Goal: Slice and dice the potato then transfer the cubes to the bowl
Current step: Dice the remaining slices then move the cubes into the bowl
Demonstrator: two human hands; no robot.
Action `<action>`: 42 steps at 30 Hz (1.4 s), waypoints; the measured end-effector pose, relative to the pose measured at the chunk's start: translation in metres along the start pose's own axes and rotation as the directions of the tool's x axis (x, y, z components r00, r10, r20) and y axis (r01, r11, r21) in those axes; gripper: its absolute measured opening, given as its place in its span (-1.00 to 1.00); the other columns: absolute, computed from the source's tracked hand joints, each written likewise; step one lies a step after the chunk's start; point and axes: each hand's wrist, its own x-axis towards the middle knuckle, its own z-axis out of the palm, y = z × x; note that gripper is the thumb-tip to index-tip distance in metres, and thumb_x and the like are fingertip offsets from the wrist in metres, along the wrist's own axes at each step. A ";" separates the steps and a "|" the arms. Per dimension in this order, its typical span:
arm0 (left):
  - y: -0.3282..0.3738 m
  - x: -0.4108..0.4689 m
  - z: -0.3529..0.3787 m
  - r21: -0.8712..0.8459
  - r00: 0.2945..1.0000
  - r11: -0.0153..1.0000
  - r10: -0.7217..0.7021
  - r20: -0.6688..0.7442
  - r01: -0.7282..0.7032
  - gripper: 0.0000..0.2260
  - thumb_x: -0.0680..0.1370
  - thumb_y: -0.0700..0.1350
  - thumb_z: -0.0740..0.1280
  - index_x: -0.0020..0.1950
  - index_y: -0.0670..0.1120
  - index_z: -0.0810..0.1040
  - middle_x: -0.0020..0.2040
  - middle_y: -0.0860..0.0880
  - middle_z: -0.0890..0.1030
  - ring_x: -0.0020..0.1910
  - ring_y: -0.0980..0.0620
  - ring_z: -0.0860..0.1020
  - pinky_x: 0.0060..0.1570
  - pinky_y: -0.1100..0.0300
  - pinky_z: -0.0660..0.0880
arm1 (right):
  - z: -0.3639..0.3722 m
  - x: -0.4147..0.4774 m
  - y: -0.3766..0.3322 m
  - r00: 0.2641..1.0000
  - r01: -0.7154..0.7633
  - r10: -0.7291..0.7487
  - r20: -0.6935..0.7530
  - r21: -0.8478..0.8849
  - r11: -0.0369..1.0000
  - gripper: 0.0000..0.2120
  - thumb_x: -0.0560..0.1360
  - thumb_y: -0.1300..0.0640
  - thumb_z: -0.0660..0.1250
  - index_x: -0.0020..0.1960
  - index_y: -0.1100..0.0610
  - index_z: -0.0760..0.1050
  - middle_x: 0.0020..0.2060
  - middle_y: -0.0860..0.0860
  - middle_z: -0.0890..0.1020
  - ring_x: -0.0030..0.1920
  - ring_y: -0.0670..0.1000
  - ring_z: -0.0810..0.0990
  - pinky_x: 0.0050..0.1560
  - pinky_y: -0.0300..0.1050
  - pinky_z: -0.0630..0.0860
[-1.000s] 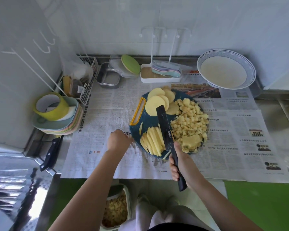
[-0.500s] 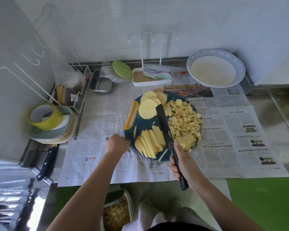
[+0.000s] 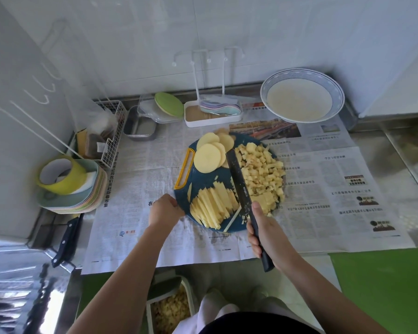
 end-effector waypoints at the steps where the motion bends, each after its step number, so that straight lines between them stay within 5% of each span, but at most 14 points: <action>1: -0.001 -0.001 0.001 -0.010 1.000 1.000 -0.003 -0.009 0.003 -0.87 0.45 -0.20 0.39 -0.08 -0.14 0.46 -0.31 -0.02 0.53 -0.33 0.01 0.49 -0.45 0.25 0.32 | -0.001 0.000 0.000 1.000 0.003 -0.003 -0.001 -0.002 1.000 -0.43 0.50 -0.34 0.08 -0.34 0.15 0.35 -0.55 0.02 0.35 -0.57 -0.02 0.28 -0.53 -0.18 0.29; 7: -0.003 -0.004 0.007 0.083 0.999 0.997 0.003 -0.051 0.001 -0.90 0.55 -0.16 0.26 0.04 -0.13 0.46 -0.13 -0.09 0.62 -0.20 -0.05 0.55 -0.40 0.19 0.36 | -0.002 0.001 -0.003 1.000 0.010 -0.010 -0.015 -0.015 1.000 -0.43 0.53 -0.33 0.08 -0.32 0.16 0.35 -0.55 0.02 0.36 -0.57 -0.01 0.28 -0.53 -0.18 0.30; 14: 0.001 -0.003 -0.001 0.056 0.999 0.998 -0.013 -0.037 0.015 -0.78 0.48 -0.21 0.37 -0.36 -0.17 0.46 -0.40 -0.07 0.54 -0.47 0.05 0.44 -0.53 0.26 0.31 | -0.003 -0.001 -0.001 0.999 0.026 -0.026 -0.022 -0.008 1.000 -0.44 0.54 -0.32 0.08 -0.32 0.15 0.35 -0.56 0.02 0.37 -0.58 -0.02 0.30 -0.54 -0.18 0.31; 20: 0.008 0.005 -0.017 0.051 0.998 0.999 0.016 -0.067 -0.013 -0.74 0.47 -0.23 0.38 -0.39 -0.18 0.41 -0.44 -0.11 0.48 -0.46 0.00 0.40 -0.43 0.21 0.36 | -0.006 -0.003 0.000 0.998 0.058 -0.059 -0.030 -0.033 0.998 -0.44 0.54 -0.31 0.06 -0.30 0.17 0.35 -0.55 0.02 0.37 -0.58 -0.03 0.30 -0.54 -0.18 0.31; 25: 0.038 0.013 -0.016 -0.001 0.991 0.994 0.106 -0.077 -0.106 -0.90 0.53 -0.17 0.36 -0.12 -0.21 0.57 -0.28 -0.08 0.55 -0.31 -0.01 0.50 -0.37 0.21 0.43 | -0.010 -0.006 0.001 0.997 0.060 -0.060 -0.042 -0.009 0.998 -0.45 0.54 -0.30 0.07 -0.31 0.16 0.34 -0.56 0.02 0.37 -0.59 -0.03 0.30 -0.56 -0.22 0.31; 31: 0.050 0.029 -0.012 0.148 0.996 0.985 0.089 -0.029 -0.084 -0.67 0.49 -0.07 0.44 -0.37 -0.15 0.41 -0.46 -0.04 0.41 -0.47 0.03 0.40 -0.51 0.24 0.29 | -0.015 -0.010 0.004 0.996 0.065 -0.064 -0.066 0.007 0.998 -0.44 0.51 -0.31 0.08 -0.35 0.16 0.34 -0.58 0.01 0.37 -0.59 -0.03 0.30 -0.55 -0.20 0.32; 36: 0.057 0.031 -0.015 0.192 0.999 0.981 0.042 -0.017 -0.038 -0.73 0.45 -0.17 0.44 -0.31 -0.16 0.36 -0.37 -0.06 0.41 -0.32 -0.05 0.48 -0.47 0.22 0.38 | -0.018 -0.010 0.006 0.995 0.058 -0.058 -0.084 0.001 0.998 -0.44 0.46 -0.33 0.08 -0.36 0.16 0.35 -0.58 0.02 0.38 -0.59 -0.01 0.32 -0.54 -0.20 0.33; 42: 0.046 0.028 -0.017 0.157 0.999 0.987 -0.034 -0.001 0.033 -0.67 0.43 -0.19 0.45 -0.36 -0.14 0.30 -0.41 -0.05 0.38 -0.47 0.05 0.37 -0.53 0.25 0.29 | -0.017 -0.011 0.005 0.995 0.053 -0.053 -0.078 -0.003 0.999 -0.44 0.45 -0.33 0.08 -0.35 0.16 0.35 -0.57 0.02 0.38 -0.58 -0.01 0.32 -0.52 -0.19 0.33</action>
